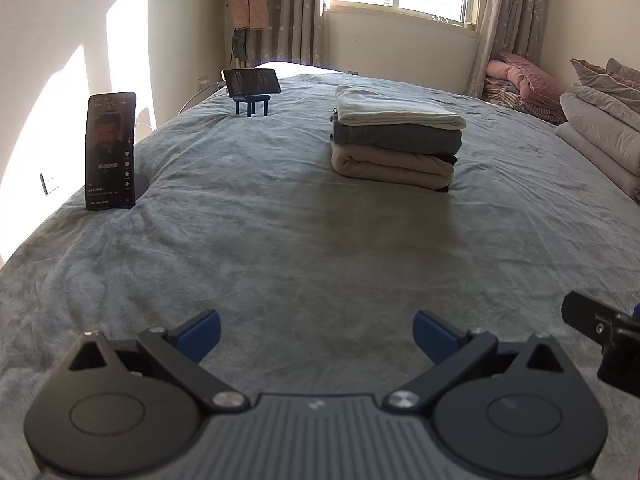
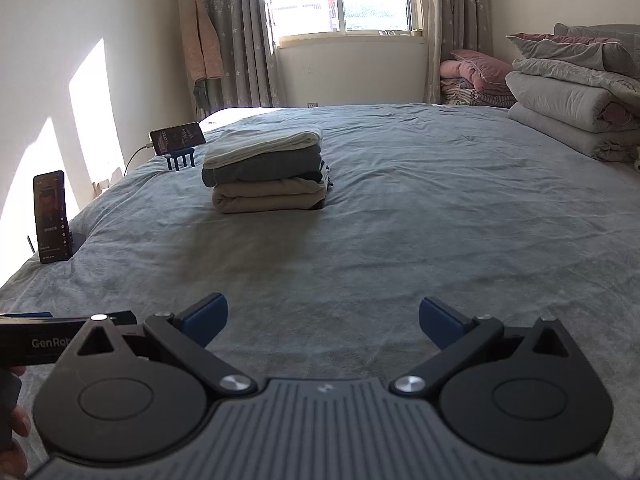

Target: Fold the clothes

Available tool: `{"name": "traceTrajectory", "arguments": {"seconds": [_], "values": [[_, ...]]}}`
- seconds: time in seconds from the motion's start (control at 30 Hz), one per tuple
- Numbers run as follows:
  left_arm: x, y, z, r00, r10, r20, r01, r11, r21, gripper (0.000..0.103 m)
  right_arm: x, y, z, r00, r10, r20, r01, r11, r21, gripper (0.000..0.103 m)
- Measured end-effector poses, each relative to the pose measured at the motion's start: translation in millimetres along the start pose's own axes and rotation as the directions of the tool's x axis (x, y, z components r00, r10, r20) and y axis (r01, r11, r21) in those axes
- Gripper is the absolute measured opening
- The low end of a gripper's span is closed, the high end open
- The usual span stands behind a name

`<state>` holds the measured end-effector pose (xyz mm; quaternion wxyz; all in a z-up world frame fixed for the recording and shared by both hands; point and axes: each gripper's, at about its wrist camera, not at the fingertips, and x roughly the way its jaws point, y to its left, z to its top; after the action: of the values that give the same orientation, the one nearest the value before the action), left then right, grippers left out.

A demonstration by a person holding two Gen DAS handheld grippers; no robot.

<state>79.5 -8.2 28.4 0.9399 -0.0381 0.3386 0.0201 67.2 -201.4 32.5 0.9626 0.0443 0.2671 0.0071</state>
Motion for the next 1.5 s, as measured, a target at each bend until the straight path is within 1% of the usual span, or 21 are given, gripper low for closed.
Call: {"name": "traceTrajectory", "arguments": {"seconds": [0.07,0.1,0.23,0.37,0.5,0.7,1.5], "values": [[6,1,-3,1.000,-0.004,-0.005,0.004,1.000,-0.013,0.102,5,2,-6,0.999,0.003,-0.036,-0.004,1.000,-0.024,0.103],[8,0,-4,1.000,-0.004,-0.011,0.003,1.000,-0.020,0.102,5,2,-8,0.999,0.002,-0.033,-0.004,0.999,-0.037,0.103],[12,-5,-10,1.000,-0.008,-0.020,0.008,1.000,0.001,0.102,1,3,-15,0.999,-0.043,0.012,0.044,0.998,-0.055,0.103],[11,-8,-17,1.000,0.019,-0.003,-0.019,0.999,0.030,0.102,-4,4,-17,0.997,-0.051,0.063,0.055,0.997,-0.062,0.103],[10,-10,-19,0.999,0.035,0.013,-0.036,0.998,0.049,0.102,-2,5,-18,0.997,-0.052,0.060,0.056,0.996,-0.070,0.103],[11,-13,-22,1.000,0.019,0.005,-0.020,0.998,0.055,0.102,0,8,-20,0.997,-0.052,0.054,0.057,0.995,-0.082,0.103],[13,-16,-24,0.999,0.033,0.001,-0.033,0.997,0.064,0.102,6,14,-26,0.998,-0.052,0.034,0.056,0.991,-0.119,0.103]]}}
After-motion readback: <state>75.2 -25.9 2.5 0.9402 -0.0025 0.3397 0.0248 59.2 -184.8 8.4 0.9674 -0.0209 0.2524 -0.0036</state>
